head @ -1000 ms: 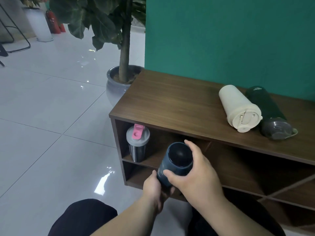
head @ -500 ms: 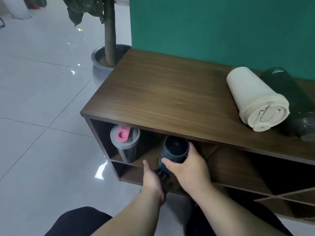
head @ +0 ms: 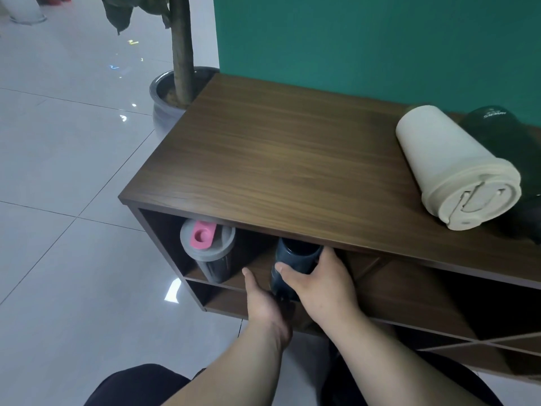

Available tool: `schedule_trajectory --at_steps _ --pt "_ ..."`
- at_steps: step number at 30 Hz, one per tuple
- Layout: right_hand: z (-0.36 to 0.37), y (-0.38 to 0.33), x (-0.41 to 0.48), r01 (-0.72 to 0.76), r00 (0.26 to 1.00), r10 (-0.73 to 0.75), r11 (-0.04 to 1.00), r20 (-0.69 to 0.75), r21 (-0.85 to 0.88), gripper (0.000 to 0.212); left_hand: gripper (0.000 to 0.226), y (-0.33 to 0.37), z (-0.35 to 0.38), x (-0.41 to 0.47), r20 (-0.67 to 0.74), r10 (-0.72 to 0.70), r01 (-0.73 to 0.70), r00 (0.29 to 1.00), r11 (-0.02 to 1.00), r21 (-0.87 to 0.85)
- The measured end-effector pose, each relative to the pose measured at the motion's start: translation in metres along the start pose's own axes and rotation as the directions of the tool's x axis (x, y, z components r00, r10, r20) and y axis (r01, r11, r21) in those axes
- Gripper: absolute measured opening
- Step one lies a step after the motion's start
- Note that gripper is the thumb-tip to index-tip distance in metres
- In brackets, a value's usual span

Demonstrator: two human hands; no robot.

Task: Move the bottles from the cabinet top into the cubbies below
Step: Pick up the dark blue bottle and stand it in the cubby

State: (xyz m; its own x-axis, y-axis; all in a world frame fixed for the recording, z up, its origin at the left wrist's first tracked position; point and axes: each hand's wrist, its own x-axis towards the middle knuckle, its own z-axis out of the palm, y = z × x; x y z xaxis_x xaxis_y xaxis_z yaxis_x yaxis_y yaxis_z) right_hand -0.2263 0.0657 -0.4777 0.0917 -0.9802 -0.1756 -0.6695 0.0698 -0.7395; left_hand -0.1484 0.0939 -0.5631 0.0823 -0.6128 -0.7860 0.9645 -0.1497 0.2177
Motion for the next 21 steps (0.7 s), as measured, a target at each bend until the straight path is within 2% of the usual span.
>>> schedule_trajectory --at_steps 4,7,10,11,12,14,16,17,19,21 --pt "-0.001 0.0 -0.001 -0.004 1.0 0.004 1.0 0.001 0.009 0.078 0.096 0.0 -0.002 0.001 -0.007 0.01 -0.01 1.0 0.999 0.048" --pt "-0.004 0.0 -0.007 -0.024 0.998 0.024 1.0 0.051 0.001 0.088 0.114 0.0 -0.007 0.003 -0.018 0.015 -0.013 1.0 0.994 0.105" --pt "-0.013 0.005 -0.024 -0.054 0.988 0.062 0.997 0.141 -0.062 0.102 0.098 -0.013 -0.018 0.005 -0.062 -0.03 0.043 0.998 0.973 0.226" --pt "-0.02 0.006 -0.035 -0.064 0.984 0.077 0.994 0.162 -0.086 0.098 0.09 -0.019 -0.022 0.002 -0.074 -0.028 0.05 0.997 0.948 0.313" --pt "-0.03 0.008 -0.045 -0.064 0.981 0.081 0.993 0.175 -0.099 0.084 0.081 -0.026 -0.024 -0.002 -0.081 -0.031 0.06 0.996 0.918 0.392" --pt "-0.053 0.006 -0.069 -0.04 0.984 0.043 0.999 0.17 -0.021 0.045 0.06 -0.037 -0.021 -0.024 -0.02 -0.055 0.058 0.998 0.842 0.537" --pt "-0.082 -0.003 -0.089 0.011 0.998 -0.018 0.994 0.062 0.11 0.02 0.052 -0.044 -0.01 -0.053 0.05 -0.133 0.07 0.99 0.765 0.641" --pt "-0.097 -0.01 -0.097 0.061 0.998 -0.056 0.986 -0.039 0.155 0.018 0.053 -0.047 -0.006 -0.063 0.064 -0.166 0.08 0.984 0.735 0.673" --pt "-0.128 -0.029 -0.103 0.198 0.943 -0.154 0.972 -0.294 0.127 0.028 0.046 -0.052 0.002 -0.078 0.101 -0.209 0.08 0.973 0.712 0.697" --pt "-0.157 -0.048 -0.097 0.299 0.841 -0.277 0.954 -0.465 -0.026 0.049 0.039 -0.056 0.007 -0.082 0.112 -0.203 0.075 0.973 0.731 0.678"
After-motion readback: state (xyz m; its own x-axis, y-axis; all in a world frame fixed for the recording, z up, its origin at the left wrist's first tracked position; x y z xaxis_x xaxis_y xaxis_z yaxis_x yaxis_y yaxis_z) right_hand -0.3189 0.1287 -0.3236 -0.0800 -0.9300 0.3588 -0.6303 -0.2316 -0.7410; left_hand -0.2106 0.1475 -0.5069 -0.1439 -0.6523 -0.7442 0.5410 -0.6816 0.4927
